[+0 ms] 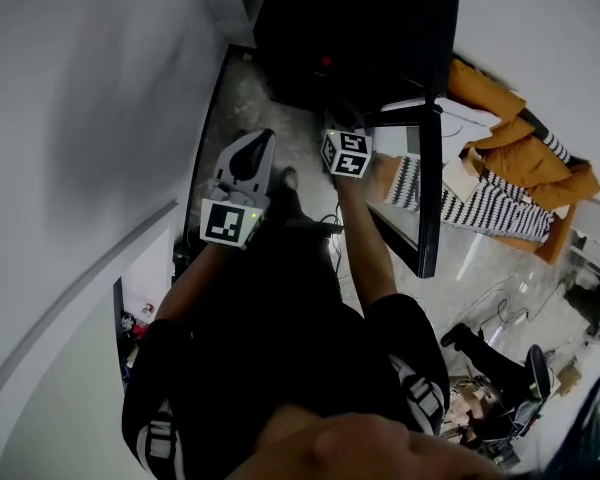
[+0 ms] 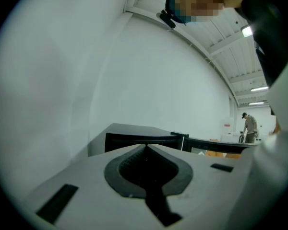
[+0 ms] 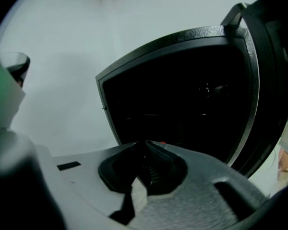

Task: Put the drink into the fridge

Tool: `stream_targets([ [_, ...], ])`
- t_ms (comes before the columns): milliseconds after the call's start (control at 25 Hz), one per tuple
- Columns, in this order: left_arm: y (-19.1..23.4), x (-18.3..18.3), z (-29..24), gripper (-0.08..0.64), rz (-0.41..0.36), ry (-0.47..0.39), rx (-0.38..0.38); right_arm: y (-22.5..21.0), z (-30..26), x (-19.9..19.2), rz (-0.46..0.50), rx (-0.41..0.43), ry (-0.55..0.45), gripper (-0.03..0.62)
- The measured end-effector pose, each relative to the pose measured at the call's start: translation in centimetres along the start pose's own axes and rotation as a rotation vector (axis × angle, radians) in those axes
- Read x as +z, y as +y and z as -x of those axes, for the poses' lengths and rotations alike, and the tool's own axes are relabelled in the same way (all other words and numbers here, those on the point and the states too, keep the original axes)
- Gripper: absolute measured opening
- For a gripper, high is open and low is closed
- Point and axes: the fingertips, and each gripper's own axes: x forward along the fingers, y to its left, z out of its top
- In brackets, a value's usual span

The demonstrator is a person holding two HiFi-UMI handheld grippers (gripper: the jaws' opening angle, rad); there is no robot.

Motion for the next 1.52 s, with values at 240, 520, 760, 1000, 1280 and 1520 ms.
stream_targets([
  [240,0.0,1.1,1.2,0.006,0.002,-0.004,-0.057,1.1,4.2,1.1,-0.031,-0.042,-0.002,0.006],
  [520,2.2,0.2,2.3,0.006,-0.020,-0.020,-0.120,4.2,9.2,4.0,-0.077,-0.077,-0.068,0.006],
  [760,3.0,0.7,2.9,0.006,-0.010,-0.019,-0.137,7.8,13.6,5.5,-0.073,-0.076,-0.097,0.006],
  [1000,2.6,2.4,3.3,0.006,0.049,-0.026,-0.206,10.8,17.2,8.2,-0.020,-0.092,-0.150,0.006],
  [1280,3.0,2.1,3.8,0.006,-0.029,-0.043,-0.192,11.5,19.7,8.8,-0.032,-0.123,-0.199,0.006],
  [1520,4.4,1.2,4.0,0.006,-0.017,-0.036,-0.174,11.8,20.2,9.5,-0.016,-0.139,-0.218,0.002],
])
